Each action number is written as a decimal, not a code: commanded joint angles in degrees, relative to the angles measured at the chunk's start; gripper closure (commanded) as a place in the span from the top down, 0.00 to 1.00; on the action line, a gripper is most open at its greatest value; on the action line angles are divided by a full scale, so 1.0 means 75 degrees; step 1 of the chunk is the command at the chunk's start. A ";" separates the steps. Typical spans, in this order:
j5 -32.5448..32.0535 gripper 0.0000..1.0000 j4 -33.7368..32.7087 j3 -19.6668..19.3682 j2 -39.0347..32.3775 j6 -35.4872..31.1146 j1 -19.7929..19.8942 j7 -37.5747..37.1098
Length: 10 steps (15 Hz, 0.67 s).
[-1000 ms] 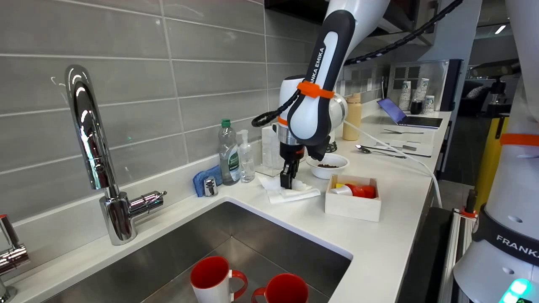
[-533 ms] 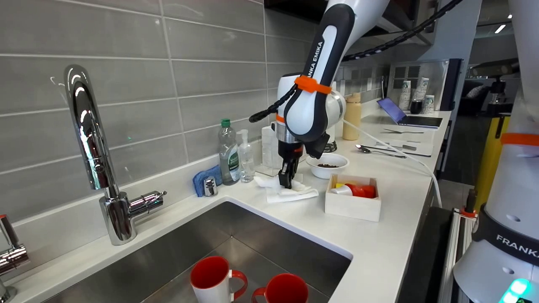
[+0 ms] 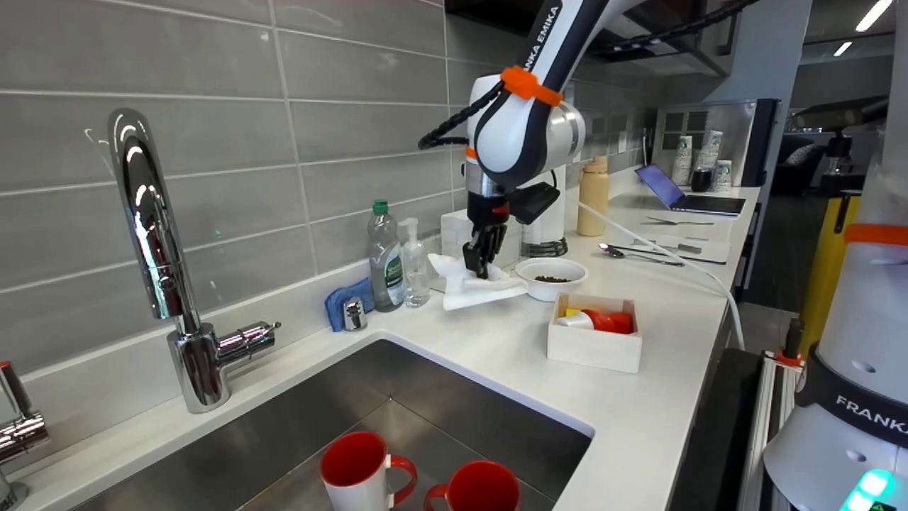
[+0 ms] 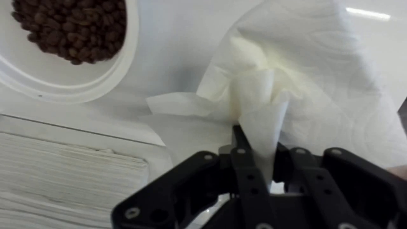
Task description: Move the paper towel to the right
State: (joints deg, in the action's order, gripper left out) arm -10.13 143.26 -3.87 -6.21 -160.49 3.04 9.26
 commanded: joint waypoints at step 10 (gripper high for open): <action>-0.2635 0.00 -0.0273 -0.1081 0.1284 0.2300 0.1451 -0.4196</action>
State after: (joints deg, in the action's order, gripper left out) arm -26.18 142.80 -10.94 3.97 -145.62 10.69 -16.16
